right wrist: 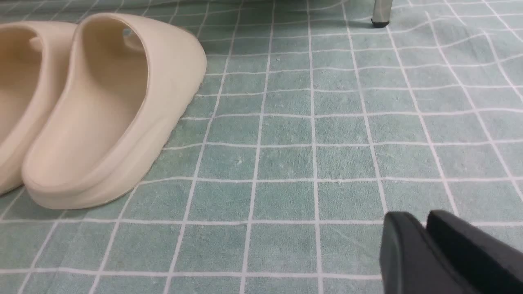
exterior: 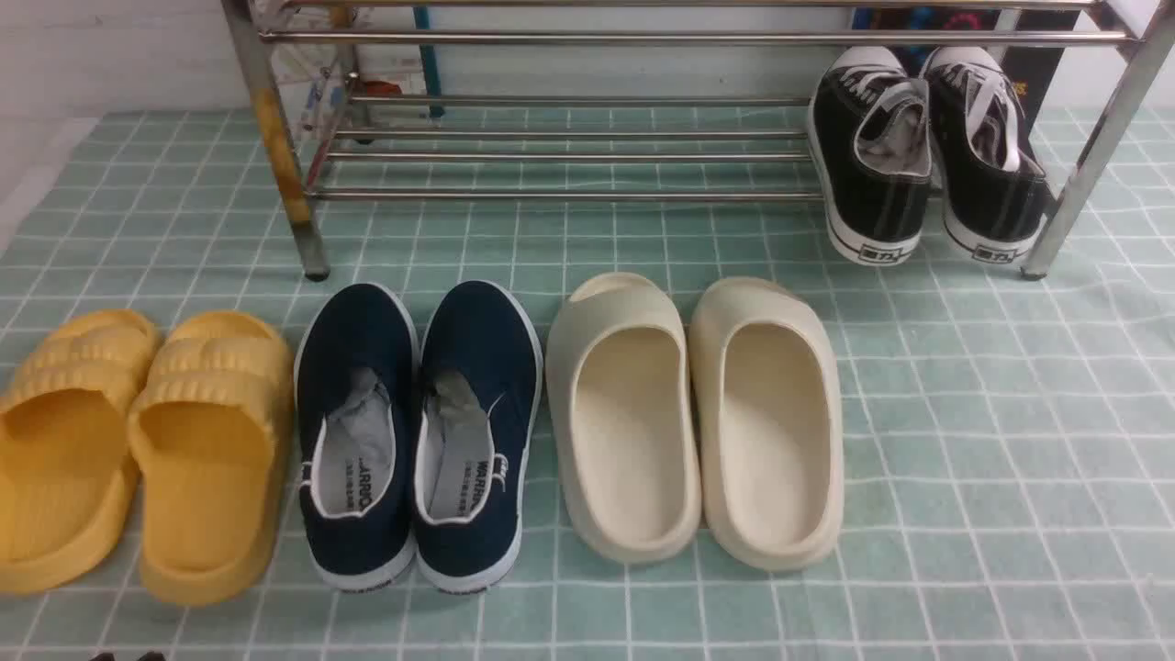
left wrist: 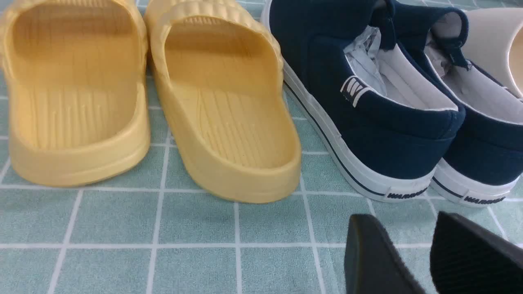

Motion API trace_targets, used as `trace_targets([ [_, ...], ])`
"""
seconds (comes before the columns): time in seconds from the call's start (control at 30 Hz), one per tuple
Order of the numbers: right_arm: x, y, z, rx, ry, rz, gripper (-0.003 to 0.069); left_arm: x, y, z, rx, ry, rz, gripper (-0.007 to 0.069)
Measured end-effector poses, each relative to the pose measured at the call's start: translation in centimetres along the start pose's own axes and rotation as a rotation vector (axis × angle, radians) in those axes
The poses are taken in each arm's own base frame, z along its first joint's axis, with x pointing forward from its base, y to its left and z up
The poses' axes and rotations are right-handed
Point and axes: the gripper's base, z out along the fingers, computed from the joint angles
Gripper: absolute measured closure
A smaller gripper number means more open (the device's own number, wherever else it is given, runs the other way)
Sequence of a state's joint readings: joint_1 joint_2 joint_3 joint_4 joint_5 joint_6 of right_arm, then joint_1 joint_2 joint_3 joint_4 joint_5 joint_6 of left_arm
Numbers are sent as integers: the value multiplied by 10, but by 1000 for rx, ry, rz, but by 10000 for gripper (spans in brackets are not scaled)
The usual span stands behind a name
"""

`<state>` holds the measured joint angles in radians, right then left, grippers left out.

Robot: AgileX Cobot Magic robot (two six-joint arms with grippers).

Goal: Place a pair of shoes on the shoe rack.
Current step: Use the left arm to grab the shoe closest to it

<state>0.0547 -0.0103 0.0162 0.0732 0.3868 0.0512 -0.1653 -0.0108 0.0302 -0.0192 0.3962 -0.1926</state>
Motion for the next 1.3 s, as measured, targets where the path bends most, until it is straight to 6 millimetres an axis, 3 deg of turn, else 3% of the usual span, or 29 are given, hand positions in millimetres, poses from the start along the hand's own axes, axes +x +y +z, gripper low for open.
trace_targets([
  [0.53,0,0,0,0,0,0,520,-6,-1,0,11,-69,6,386],
  [0.77,0,0,0,0,0,0,514,-36,-7,-8,74,-405,23,386],
  [1.1,0,0,0,0,0,0,496,-80,-17,-50,284,-1067,-97,386],
  [1.2,0,0,0,0,0,0,496,-94,-20,-62,327,-1112,-128,386],
  [1.27,0,0,0,0,0,0,492,-125,-27,-79,313,-1042,-140,386],
  [1.3,0,0,0,0,0,0,492,-125,-27,-79,314,-1042,-140,386],
])
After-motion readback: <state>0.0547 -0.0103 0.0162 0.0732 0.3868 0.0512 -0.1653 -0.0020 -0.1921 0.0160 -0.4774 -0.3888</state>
